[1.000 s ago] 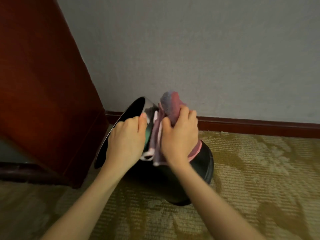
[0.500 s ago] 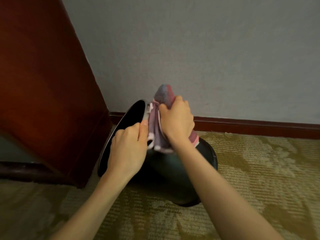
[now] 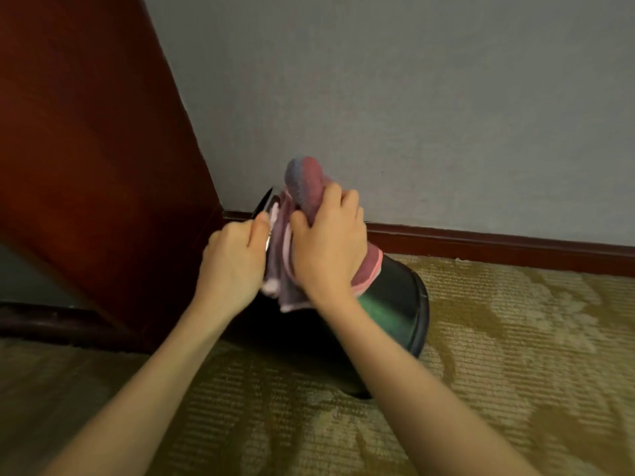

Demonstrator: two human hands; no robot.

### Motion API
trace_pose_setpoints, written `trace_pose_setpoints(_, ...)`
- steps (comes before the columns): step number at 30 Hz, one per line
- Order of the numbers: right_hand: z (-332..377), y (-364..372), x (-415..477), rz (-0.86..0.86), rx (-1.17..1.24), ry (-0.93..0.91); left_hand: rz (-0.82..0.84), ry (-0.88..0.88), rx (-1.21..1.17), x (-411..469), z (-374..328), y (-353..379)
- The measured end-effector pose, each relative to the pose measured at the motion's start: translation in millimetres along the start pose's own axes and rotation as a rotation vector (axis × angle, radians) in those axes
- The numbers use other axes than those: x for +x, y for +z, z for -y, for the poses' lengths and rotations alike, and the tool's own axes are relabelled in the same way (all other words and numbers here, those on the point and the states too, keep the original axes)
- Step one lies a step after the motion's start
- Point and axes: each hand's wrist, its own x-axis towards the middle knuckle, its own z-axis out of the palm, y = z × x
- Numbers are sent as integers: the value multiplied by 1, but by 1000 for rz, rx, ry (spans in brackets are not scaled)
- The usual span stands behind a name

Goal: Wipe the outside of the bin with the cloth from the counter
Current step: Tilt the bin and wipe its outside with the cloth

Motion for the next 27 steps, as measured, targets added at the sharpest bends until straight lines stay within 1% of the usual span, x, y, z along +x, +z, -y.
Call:
trace_pose_setpoints(2, 2, -1, -19, -67, 28, -64, -12, 0, -19, 5, 4, 1)
trace_pose_setpoints(3, 0, -1, -21, -74, 42, -82, -13, 4, -21, 6, 5, 2)
trace_pose_setpoints(9, -6, 2, 4, -19, 52, -67, 6, 17, 9, 10, 2, 5)
trace_pose_setpoints(12, -12, 8, 27, 81, 43, 8, -18, 48, 20, 4, 2, 3)
trace_pose_setpoints(16, -33, 14, 63, 297, 65, 223, -19, 87, 20, -12, 2, 1)
trace_pose_setpoints(19, -44, 16, 72, 364, 59, 271, -37, 107, 48, -14, 0, 4)
trace_pose_setpoints(22, -47, 15, 64, 286, 37, 213, -46, 97, 110, -10, 0, 7)
trace_pose_setpoints(27, -57, 2, 3, -4, 0, -61, -45, 2, 118, 5, 12, 5)
